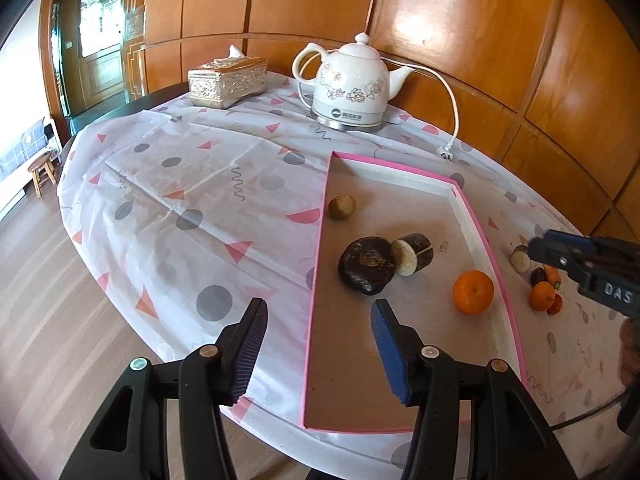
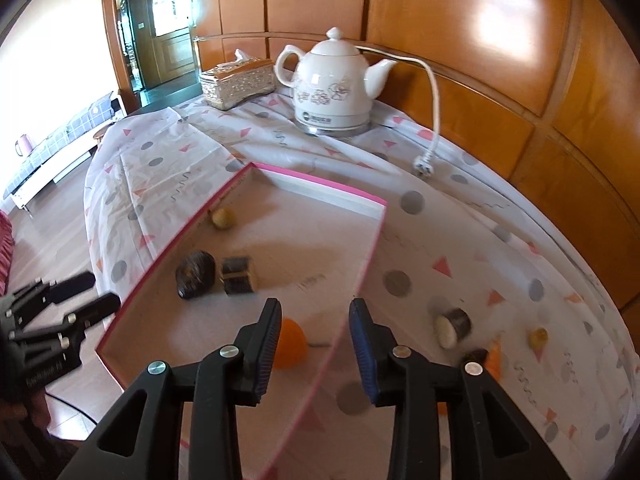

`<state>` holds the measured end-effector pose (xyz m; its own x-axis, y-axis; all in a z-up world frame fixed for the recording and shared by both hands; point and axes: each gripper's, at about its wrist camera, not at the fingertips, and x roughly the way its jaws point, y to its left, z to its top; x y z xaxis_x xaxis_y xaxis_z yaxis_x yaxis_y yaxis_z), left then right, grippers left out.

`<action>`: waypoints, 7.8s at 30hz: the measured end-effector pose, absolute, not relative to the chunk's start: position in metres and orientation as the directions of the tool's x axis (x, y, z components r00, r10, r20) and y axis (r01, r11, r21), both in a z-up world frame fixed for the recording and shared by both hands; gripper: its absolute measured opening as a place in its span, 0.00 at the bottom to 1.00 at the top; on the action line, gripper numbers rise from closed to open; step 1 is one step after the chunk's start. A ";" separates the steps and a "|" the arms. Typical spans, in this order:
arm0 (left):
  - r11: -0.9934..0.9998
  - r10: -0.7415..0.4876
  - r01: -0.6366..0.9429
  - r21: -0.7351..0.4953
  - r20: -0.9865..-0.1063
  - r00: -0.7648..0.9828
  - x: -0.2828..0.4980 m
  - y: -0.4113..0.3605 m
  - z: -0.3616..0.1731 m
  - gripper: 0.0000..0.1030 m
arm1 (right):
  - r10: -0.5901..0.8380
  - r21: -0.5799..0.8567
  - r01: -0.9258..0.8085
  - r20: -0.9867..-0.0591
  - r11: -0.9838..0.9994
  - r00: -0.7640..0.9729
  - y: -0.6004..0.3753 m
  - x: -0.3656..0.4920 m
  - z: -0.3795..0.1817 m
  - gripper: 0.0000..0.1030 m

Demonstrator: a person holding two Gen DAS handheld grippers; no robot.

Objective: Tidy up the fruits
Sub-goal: 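Move the left tool over the fruits lying on the cloth beside the tray, then reach the left tool to a small yellow-brown round fruit and close on it, then carry the yellow-brown fruit into the pink tray and open the left tool, then lift the left tool away from the tray, then reach the right tool to the orange carrot and grasp it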

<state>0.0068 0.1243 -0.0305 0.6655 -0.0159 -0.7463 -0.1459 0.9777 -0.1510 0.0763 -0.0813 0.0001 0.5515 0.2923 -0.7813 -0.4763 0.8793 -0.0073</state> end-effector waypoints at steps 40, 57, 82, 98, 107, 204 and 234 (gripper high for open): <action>0.988 -0.138 0.143 -0.055 -0.726 0.674 0.031 0.011 -0.002 0.55 | 0.005 -0.050 -0.068 -0.771 0.996 0.637 -0.305 0.035 -0.002 0.35; 0.962 -0.190 0.274 -0.008 -0.741 0.644 0.047 -0.052 -0.004 0.55 | -0.185 -0.099 0.180 -0.808 0.979 0.559 -0.414 0.028 -0.025 0.35; 0.894 -0.308 0.446 -0.043 -0.783 0.541 0.118 -0.187 -0.011 0.54 | -0.188 0.024 0.498 -0.909 0.867 0.372 -0.509 0.021 -0.065 0.35; 0.916 -0.311 0.386 -0.112 -0.806 0.504 0.159 -0.237 -0.031 0.54 | -0.248 0.050 0.664 -0.905 0.746 0.346 -0.546 0.002 -0.063 0.35; 0.924 -0.308 0.360 -0.130 -0.810 0.499 0.173 -0.262 -0.042 0.55 | -0.265 0.217 0.877 -0.897 0.429 0.352 -0.605 -0.050 -0.062 0.35; 0.982 -0.002 -0.142 -0.122 -0.765 0.645 0.058 0.088 -0.031 0.52 | -0.219 0.113 0.645 -0.884 0.756 0.412 -0.543 0.003 -0.067 0.35; 0.964 0.019 -0.218 -0.152 -0.779 0.627 0.029 0.126 -0.040 0.53 | -0.031 0.070 0.175 -0.858 0.982 0.513 -0.404 0.042 -0.060 0.35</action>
